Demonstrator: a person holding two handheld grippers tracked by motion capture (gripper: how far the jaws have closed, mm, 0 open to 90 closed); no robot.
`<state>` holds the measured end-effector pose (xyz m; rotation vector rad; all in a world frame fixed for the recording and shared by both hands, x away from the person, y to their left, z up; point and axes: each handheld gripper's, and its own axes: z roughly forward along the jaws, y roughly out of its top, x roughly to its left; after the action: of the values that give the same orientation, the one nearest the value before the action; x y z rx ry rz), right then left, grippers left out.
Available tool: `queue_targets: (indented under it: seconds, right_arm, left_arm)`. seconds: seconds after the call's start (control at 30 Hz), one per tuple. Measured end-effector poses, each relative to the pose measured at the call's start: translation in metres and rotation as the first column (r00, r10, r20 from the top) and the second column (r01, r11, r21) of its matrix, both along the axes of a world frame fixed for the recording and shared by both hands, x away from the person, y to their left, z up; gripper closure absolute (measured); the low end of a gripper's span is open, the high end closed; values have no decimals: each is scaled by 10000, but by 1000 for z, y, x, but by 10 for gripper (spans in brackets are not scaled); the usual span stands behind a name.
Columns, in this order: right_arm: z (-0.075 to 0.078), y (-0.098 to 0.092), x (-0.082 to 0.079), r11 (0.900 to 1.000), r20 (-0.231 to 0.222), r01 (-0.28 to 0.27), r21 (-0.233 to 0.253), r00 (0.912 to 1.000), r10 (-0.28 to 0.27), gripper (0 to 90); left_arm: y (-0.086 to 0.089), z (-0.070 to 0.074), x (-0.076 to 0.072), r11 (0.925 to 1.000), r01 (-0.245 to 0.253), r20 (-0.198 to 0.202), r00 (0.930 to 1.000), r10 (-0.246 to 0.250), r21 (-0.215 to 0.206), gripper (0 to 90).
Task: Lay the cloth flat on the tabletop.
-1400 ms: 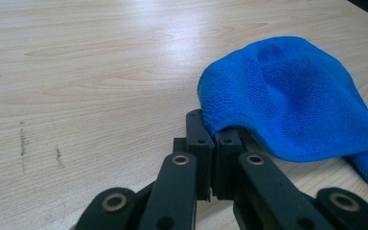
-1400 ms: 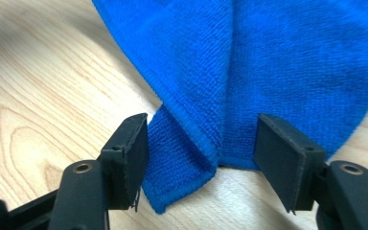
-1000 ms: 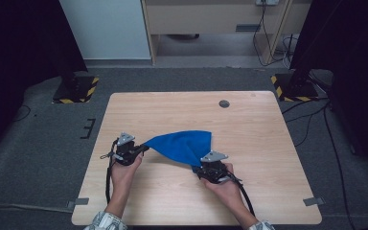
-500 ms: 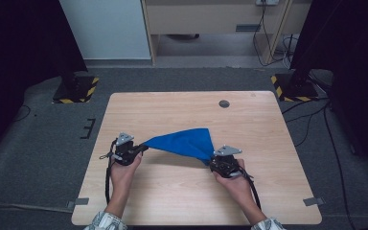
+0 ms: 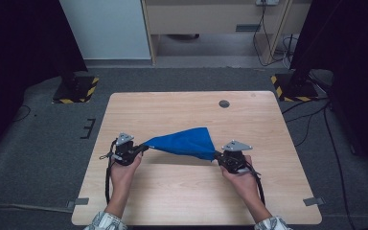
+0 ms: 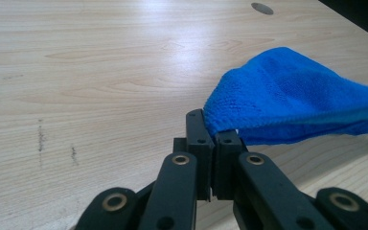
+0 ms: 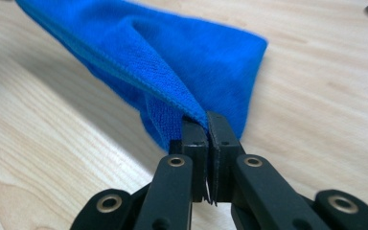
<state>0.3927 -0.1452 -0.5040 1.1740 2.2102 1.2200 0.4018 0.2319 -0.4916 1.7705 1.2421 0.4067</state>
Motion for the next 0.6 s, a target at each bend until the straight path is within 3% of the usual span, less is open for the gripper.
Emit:
queue_targets:
  seconds: [0.3,0.6]
  right_arm:
    - [17,-23,2,9980,388,410,480,9983,-429,880]
    - [21,-38,7,9962,431,698,514,9965,-720,883]
  left_arm:
    - [-20,-2,-2,9982,524,80,9986,-526,286,878]
    - [-35,-4,0,9964,708,136,9973,-715,471,853]
